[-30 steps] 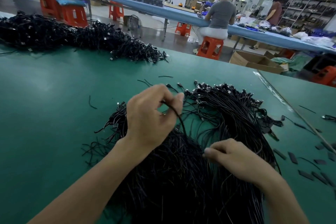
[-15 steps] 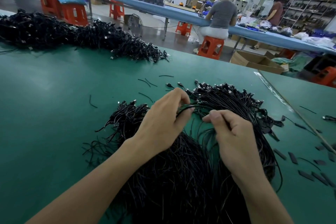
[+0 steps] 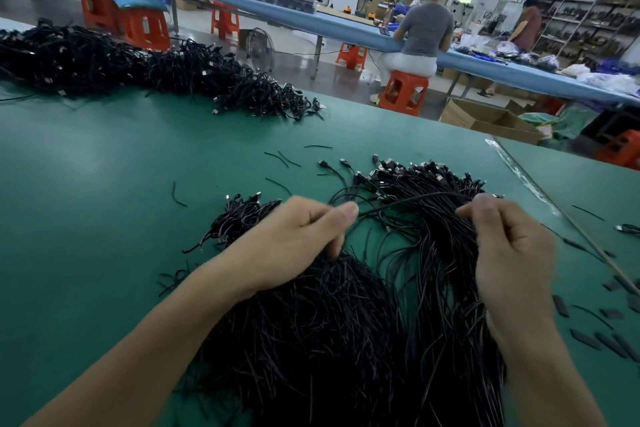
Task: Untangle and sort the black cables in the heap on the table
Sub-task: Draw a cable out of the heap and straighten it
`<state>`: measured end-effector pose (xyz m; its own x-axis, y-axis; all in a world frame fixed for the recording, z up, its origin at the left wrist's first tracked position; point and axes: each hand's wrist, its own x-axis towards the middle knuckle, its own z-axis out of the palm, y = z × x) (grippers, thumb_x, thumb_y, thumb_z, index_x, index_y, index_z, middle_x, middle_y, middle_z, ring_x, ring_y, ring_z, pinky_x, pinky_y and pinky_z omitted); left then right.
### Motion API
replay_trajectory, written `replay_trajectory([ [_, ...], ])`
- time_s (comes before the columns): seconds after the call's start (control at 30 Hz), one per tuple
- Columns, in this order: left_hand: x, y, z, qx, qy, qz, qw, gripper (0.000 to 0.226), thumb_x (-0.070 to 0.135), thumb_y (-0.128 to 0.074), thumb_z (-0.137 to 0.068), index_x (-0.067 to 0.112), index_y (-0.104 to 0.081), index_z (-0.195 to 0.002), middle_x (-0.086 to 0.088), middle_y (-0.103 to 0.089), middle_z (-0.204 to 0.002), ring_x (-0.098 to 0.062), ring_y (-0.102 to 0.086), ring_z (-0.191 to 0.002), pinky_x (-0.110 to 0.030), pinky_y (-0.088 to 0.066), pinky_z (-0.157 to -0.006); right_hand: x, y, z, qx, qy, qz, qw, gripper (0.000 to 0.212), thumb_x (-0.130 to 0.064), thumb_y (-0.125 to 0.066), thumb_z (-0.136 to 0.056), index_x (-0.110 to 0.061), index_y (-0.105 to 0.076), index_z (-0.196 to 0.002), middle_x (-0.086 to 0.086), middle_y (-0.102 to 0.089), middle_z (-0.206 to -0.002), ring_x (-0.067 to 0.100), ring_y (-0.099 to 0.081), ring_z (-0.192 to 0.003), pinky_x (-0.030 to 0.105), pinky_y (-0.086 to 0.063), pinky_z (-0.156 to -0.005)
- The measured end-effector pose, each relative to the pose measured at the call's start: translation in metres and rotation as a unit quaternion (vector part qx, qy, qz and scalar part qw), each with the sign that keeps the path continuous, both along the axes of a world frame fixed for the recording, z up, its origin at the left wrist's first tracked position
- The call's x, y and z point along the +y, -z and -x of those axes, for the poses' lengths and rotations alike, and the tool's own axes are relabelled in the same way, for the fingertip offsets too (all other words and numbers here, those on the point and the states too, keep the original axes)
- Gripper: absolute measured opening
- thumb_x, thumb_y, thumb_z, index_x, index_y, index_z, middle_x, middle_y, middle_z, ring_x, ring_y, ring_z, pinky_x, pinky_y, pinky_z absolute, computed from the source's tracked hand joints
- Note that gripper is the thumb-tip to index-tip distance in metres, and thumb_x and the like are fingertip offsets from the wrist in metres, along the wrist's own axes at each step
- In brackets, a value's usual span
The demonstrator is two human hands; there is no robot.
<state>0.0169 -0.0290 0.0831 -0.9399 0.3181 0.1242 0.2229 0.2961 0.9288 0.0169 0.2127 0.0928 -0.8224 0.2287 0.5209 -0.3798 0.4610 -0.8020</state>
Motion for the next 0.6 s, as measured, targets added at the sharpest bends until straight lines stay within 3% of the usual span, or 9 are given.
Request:
replay_trajectory([
  [0.07, -0.004, 0.000, -0.007, -0.106, 0.102, -0.008, 0.989, 0.060, 0.065, -0.037, -0.093, 0.022, -0.058, -0.057, 0.010, -0.033, -0.045, -0.010, -0.028, -0.041, -0.015, -0.030, -0.044, 0.000, 0.004, 0.000, -0.062, -0.069, -0.073, 0.993, 0.028, -0.053, -0.049, -0.092, -0.038, -0.071, -0.084, -0.004, -0.056, -0.060, 0.012, -0.044, -0.049, 0.030, -0.038, -0.046],
  [0.13, -0.007, 0.001, -0.014, -0.159, 0.210, -0.042, 0.964, 0.063, 0.064, -0.033, -0.099, 0.021, -0.057, -0.058, 0.002, -0.032, -0.047, -0.014, -0.026, -0.043, -0.020, -0.026, -0.045, -0.005, 0.008, -0.001, -0.113, -0.131, -0.090, 0.981, 0.031, -0.057, -0.043, -0.086, -0.041, -0.069, -0.087, -0.006, -0.051, -0.057, 0.012, -0.041, -0.051, 0.032, -0.036, -0.049],
  [0.2, -0.005, 0.002, -0.020, -0.191, 0.301, -0.130, 0.925, 0.062, 0.062, -0.037, -0.099, 0.020, -0.060, -0.060, -0.008, -0.026, -0.051, -0.018, -0.020, -0.046, -0.022, -0.022, -0.044, -0.015, 0.011, -0.001, -0.134, -0.160, -0.097, 0.973, 0.030, -0.056, -0.044, -0.086, -0.040, -0.069, -0.087, -0.001, -0.054, -0.060, 0.018, -0.042, -0.053, 0.032, -0.037, -0.051],
  [0.27, 0.003, 0.003, -0.025, -0.223, 0.319, -0.252, 0.886, 0.059, 0.064, -0.044, -0.096, 0.017, -0.065, -0.066, -0.004, -0.026, -0.052, -0.016, -0.018, -0.046, -0.019, -0.024, -0.042, -0.028, 0.016, -0.003, -0.159, -0.203, -0.133, 0.957, 0.027, -0.054, -0.048, -0.089, -0.038, -0.069, -0.081, -0.002, -0.064, -0.070, 0.023, -0.053, -0.060, 0.036, -0.046, -0.057],
  [0.33, 0.012, 0.005, -0.021, -0.209, 0.249, -0.359, 0.875, 0.052, 0.058, -0.046, -0.097, 0.015, -0.068, -0.075, 0.008, -0.030, -0.054, -0.010, -0.023, -0.046, -0.017, -0.027, -0.041, -0.039, 0.022, -0.009, -0.182, -0.261, -0.190, 0.929, 0.025, -0.044, -0.052, -0.096, -0.041, -0.066, -0.075, -0.007, -0.059, -0.064, 0.021, -0.050, -0.058, 0.043, -0.042, -0.056],
  [0.43, 0.016, 0.013, -0.006, -0.110, 0.064, -0.433, 0.892, 0.040, 0.044, -0.047, -0.097, 0.016, -0.074, -0.093, 0.008, -0.035, -0.057, -0.006, -0.030, -0.047, -0.018, -0.031, -0.042, -0.044, 0.029, -0.018, -0.234, -0.309, -0.207, 0.898, 0.020, -0.038, -0.054, -0.099, -0.036, -0.069, -0.085, -0.005, -0.049, -0.054, 0.018, -0.039, -0.048, 0.036, -0.034, -0.048],
  [0.5, 0.016, 0.024, 0.003, -0.062, -0.033, -0.422, 0.904, 0.038, 0.039, -0.045, -0.098, 0.017, -0.076, -0.097, 0.005, -0.043, -0.061, -0.008, -0.041, -0.052, -0.020, -0.040, -0.047, -0.044, 0.027, -0.023, -0.233, -0.327, -0.204, 0.893, 0.021, -0.039, -0.054, -0.098, -0.031, -0.070, -0.089, -0.007, -0.048, -0.057, 0.012, -0.037, -0.049, 0.030, -0.033, -0.049],
  [0.6, 0.021, 0.039, 0.008, 0.021, -0.119, -0.345, 0.931, 0.036, 0.028, -0.039, -0.104, 0.016, -0.073, -0.102, 0.002, -0.066, -0.077, -0.015, -0.067, -0.077, -0.025, -0.056, -0.072, -0.046, 0.019, -0.028, -0.216, -0.342, -0.254, 0.879, 0.022, -0.039, -0.051, -0.100, -0.029, -0.069, -0.091, -0.001, -0.062, -0.073, 0.010, -0.051, -0.058, 0.028, -0.043, -0.057],
])
